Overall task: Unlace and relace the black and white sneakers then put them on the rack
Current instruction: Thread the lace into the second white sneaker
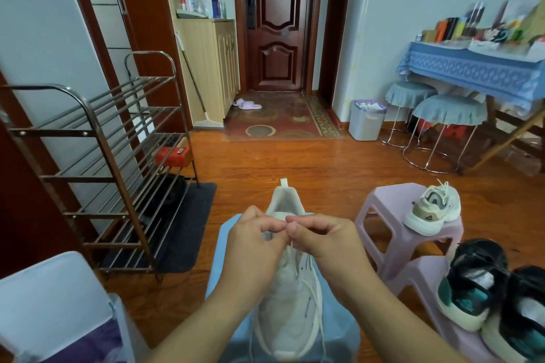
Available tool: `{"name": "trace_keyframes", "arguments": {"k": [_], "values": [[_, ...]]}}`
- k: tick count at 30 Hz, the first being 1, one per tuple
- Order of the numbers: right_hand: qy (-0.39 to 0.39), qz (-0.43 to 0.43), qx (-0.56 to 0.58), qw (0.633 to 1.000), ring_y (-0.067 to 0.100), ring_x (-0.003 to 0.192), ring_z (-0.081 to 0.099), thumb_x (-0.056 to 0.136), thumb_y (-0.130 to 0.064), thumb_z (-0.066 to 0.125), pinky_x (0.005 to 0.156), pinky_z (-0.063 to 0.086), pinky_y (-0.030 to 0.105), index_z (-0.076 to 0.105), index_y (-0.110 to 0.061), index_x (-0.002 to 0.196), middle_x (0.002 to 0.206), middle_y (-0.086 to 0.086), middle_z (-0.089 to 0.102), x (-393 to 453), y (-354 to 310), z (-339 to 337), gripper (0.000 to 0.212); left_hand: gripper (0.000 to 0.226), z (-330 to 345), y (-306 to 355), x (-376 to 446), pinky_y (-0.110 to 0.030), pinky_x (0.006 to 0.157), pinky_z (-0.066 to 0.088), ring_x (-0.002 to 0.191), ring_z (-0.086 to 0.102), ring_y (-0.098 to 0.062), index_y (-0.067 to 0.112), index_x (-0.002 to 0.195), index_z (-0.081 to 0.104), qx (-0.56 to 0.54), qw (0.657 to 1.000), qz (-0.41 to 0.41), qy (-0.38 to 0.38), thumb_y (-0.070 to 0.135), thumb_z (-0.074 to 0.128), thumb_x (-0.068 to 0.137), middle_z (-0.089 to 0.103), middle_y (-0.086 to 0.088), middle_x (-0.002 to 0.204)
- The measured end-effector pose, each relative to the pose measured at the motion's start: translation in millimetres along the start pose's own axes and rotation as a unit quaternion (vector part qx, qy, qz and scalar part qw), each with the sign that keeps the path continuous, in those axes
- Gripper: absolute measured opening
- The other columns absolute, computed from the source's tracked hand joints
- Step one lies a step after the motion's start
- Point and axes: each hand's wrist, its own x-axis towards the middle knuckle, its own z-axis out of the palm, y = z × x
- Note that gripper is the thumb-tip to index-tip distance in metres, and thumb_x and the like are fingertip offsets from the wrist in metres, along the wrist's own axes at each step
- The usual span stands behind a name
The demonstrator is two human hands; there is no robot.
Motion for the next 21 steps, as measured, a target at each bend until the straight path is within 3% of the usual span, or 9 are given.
{"name": "trace_keyframes", "arguments": {"k": [2, 4, 6, 8, 9, 12, 16, 19, 21], "values": [[0.034, -0.037, -0.047, 0.998, 0.016, 0.093, 0.072, 0.086, -0.011, 0.077, 0.089, 0.058, 0.037, 0.082, -0.022, 0.081, 0.092, -0.002, 0.077, 0.7, 1.2, 1.4, 0.014, 0.003, -4.7, -5.8, 3.7, -0.009, 0.078, 0.041, 0.092, 0.056, 0.0, 0.031, 0.086, 0.08, 0.036, 0.998, 0.036, -0.029, 0.033, 0.08, 0.085, 0.056, 0.015, 0.09], [0.057, -0.103, -0.155, 0.981, 0.007, 0.088, 0.068, 0.085, -0.014, 0.079, 0.081, 0.052, 0.022, 0.08, -0.026, 0.075, 0.085, -0.006, 0.073, 4.1, 1.2, -1.9, 0.016, 0.03, -8.7, -24.7, 5.9, -0.012, 0.099, 0.033, 0.12, 0.042, -0.001, 0.038, 0.108, 0.076, 0.136, 0.983, 0.056, -0.107, 0.044, 0.082, 0.079, 0.049, 0.024, 0.116], [0.049, -0.143, -0.255, 0.955, 0.006, 0.08, 0.064, 0.086, -0.016, 0.077, 0.072, 0.048, 0.018, 0.075, -0.031, 0.073, 0.082, -0.007, 0.067, 7.2, -1.6, -5.0, 0.02, 0.062, -7.3, -47.1, 1.5, -0.028, 0.117, 0.019, 0.143, 0.012, -0.006, 0.046, 0.13, 0.062, 0.245, 0.952, 0.055, -0.177, 0.061, 0.08, 0.073, 0.021, 0.019, 0.151], [0.017, -0.116, -0.27, 0.956, 0.01, 0.069, 0.064, 0.092, -0.015, 0.07, 0.069, 0.053, 0.027, 0.069, -0.022, 0.077, 0.077, -0.001, 0.067, 8.6, -4.7, -5.6, 0.017, 0.08, -0.9, -62.9, -3.7, -0.038, 0.123, 0.007, 0.149, -0.015, -0.004, 0.05, 0.143, 0.047, 0.276, 0.933, 0.073, -0.217, 0.069, 0.075, 0.071, -0.017, 0.026, 0.159], [0.003, -0.087, -0.252, 0.964, 0.013, 0.065, 0.066, 0.096, -0.014, 0.065, 0.067, 0.055, 0.031, 0.067, -0.014, 0.081, 0.075, 0.005, 0.069, 9.4, -6.2, -4.9, 0.014, 0.086, 2.4, -67.5, -5.2, -0.04, 0.125, 0.005, 0.15, -0.021, -0.005, 0.051, 0.148, 0.039, 0.263, 0.933, 0.077, -0.231, 0.069, 0.073, 0.071, -0.027, 0.028, 0.158], [-0.017, -0.036, -0.173, 0.984, 0.019, 0.061, 0.067, 0.102, -0.01, 0.055, 0.066, 0.058, 0.037, 0.061, -0.004, 0.089, 0.069, 0.012, 0.07, 20.5, -28.7, 2.6, 0.015, 0.095, 3.9, -73.1, -3.6, -0.044, 0.127, 0.008, 0.151, -0.021, -0.004, 0.05, 0.155, 0.025, 0.246, 0.934, 0.079, -0.247, 0.066, 0.071, 0.073, -0.032, 0.033, 0.155], [0.006, -0.104, 0.003, 0.995, 0.015, 0.067, 0.066, 0.103, -0.013, 0.053, 0.072, 0.057, 0.027, 0.059, -0.005, 0.089, 0.073, 0.009, 0.067, 58.2, -114.5, 11.7, 0.018, 0.087, 1.0, -72.6, -3.5, -0.041, 0.126, 0.01, 0.151, -0.015, -0.003, 0.047, 0.149, 0.034, 0.246, 0.932, 0.072, -0.256, 0.063, 0.073, 0.072, -0.028, 0.04, 0.149], [0.028, -0.138, 0.178, 0.974, 0.01, 0.063, 0.06, 0.104, -0.011, 0.051, 0.07, 0.057, 0.022, 0.059, -0.004, 0.084, 0.068, 0.006, 0.059, 91.1, -190.1, 20.4, 0.022, 0.086, 1.8, -64.2, -3.5, -0.04, 0.125, 0.01, 0.151, -0.011, -0.003, 0.05, 0.146, 0.036, 0.251, 0.931, 0.056, -0.259, 0.062, 0.076, 0.071, -0.02, 0.037, 0.153], [0.037, -0.145, 0.233, 0.961, 0.009, 0.059, 0.06, 0.104, -0.01, 0.051, 0.069, 0.058, 0.022, 0.059, -0.002, 0.086, 0.066, 0.006, 0.058, 105.0, -217.0, 27.4, 0.022, 0.078, 2.6, -58.5, -1.9, -0.041, 0.126, 0.012, 0.152, -0.007, -0.005, 0.055, 0.139, 0.044, 0.23, 0.934, 0.04, -0.272, 0.058, 0.079, 0.07, -0.013, 0.032, 0.158]]}}
